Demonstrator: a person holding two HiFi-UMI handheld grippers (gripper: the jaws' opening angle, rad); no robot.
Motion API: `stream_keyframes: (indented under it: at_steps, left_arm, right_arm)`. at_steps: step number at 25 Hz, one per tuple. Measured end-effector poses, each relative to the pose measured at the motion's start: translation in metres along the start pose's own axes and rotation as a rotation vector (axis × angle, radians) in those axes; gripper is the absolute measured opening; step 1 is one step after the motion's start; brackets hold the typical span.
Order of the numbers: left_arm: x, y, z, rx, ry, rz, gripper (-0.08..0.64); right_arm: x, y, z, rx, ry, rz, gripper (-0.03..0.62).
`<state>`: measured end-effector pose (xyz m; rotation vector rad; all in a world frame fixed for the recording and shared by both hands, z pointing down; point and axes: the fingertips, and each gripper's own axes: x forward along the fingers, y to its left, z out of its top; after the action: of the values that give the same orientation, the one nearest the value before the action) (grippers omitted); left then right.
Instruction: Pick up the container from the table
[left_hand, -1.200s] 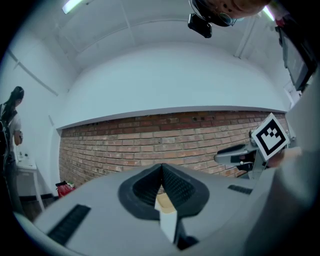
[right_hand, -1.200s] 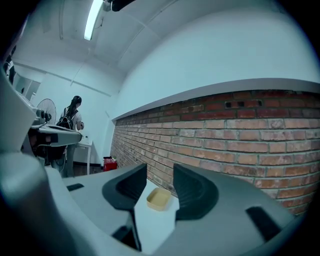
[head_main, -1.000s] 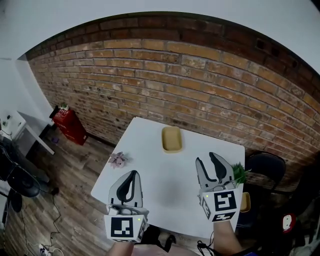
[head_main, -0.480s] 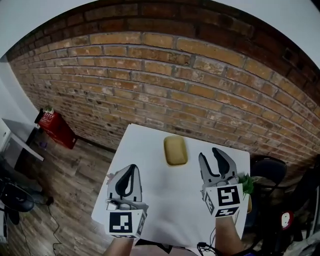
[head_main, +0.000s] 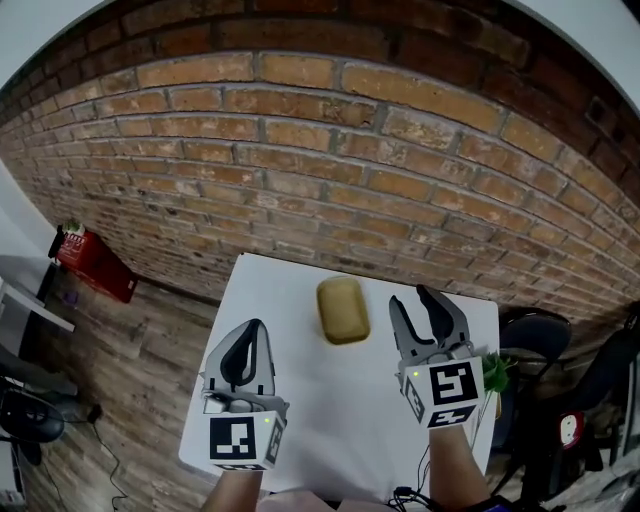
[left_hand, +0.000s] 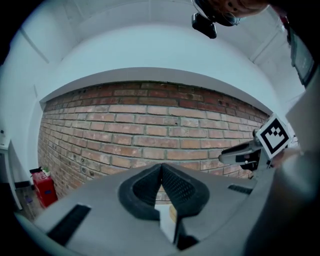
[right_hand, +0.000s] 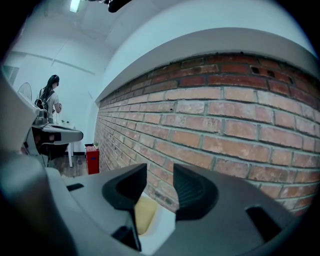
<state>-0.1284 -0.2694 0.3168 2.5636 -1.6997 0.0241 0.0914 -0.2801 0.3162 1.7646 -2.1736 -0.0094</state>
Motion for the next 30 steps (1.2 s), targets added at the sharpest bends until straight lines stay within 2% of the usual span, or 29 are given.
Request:
stream_keyframes:
  at_steps: [8, 17, 30]
  left_arm:
    - [0.031, 0.005, -0.031, -0.021, 0.057, 0.008, 0.009]
    - [0.054, 0.016, -0.068, -0.033, 0.126, 0.030, 0.009]
    - [0.064, 0.019, -0.108, -0.059, 0.199, 0.033, 0.009]
  right_arm:
    - [0.041, -0.002, -0.041, 0.016, 0.082, 0.040, 0.170]
    - [0.083, 0.010, -0.108, 0.053, 0.214, 0.094, 0.169]
    - [0.111, 0.023, -0.186, 0.102, 0.400, 0.141, 0.166]
